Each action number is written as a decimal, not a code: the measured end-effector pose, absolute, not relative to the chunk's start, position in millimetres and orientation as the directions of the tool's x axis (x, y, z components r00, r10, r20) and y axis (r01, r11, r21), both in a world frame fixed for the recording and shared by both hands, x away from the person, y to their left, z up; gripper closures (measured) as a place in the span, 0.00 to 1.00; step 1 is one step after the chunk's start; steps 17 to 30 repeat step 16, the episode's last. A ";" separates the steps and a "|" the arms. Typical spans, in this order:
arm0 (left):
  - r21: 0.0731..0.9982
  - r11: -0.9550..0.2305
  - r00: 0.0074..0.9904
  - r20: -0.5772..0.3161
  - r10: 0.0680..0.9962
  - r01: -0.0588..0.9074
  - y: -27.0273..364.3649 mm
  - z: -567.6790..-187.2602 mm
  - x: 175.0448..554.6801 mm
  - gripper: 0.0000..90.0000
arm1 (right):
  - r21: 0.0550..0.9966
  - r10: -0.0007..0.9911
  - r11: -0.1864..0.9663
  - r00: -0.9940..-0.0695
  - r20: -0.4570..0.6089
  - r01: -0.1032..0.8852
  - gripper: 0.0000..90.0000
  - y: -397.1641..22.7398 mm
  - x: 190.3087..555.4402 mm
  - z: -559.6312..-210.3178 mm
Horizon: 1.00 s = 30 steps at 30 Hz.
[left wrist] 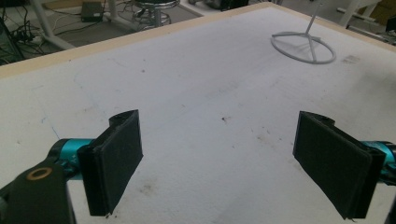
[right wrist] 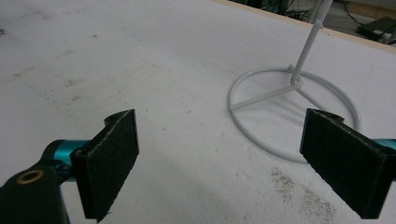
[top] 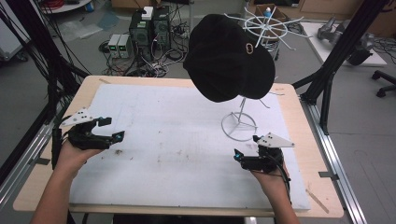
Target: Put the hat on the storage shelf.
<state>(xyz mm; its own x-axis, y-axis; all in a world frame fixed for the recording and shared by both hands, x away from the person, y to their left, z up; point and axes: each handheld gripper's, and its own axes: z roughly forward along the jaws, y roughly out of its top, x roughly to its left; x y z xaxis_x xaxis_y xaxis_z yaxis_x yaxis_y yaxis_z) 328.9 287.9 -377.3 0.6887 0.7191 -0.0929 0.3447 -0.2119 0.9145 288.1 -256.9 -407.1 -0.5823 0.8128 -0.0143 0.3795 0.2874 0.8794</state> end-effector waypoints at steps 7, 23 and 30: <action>0.911 -0.220 0.689 -0.091 0.719 0.350 287.5 -378.7 329.8 0.18 | 0.878 0.812 0.288 -0.583 -0.014 0.381 0.12 -257.1 288.3 -407.3; 0.906 -0.213 0.677 -0.101 0.729 0.365 288.9 -381.0 332.1 0.18 | 0.877 0.812 0.289 -0.583 -0.013 0.384 0.12 -257.8 290.2 -409.0; 0.906 -0.213 0.677 -0.101 0.729 0.365 288.9 -381.0 332.1 0.18 | 0.877 0.812 0.289 -0.583 -0.013 0.384 0.12 -257.8 290.2 -409.0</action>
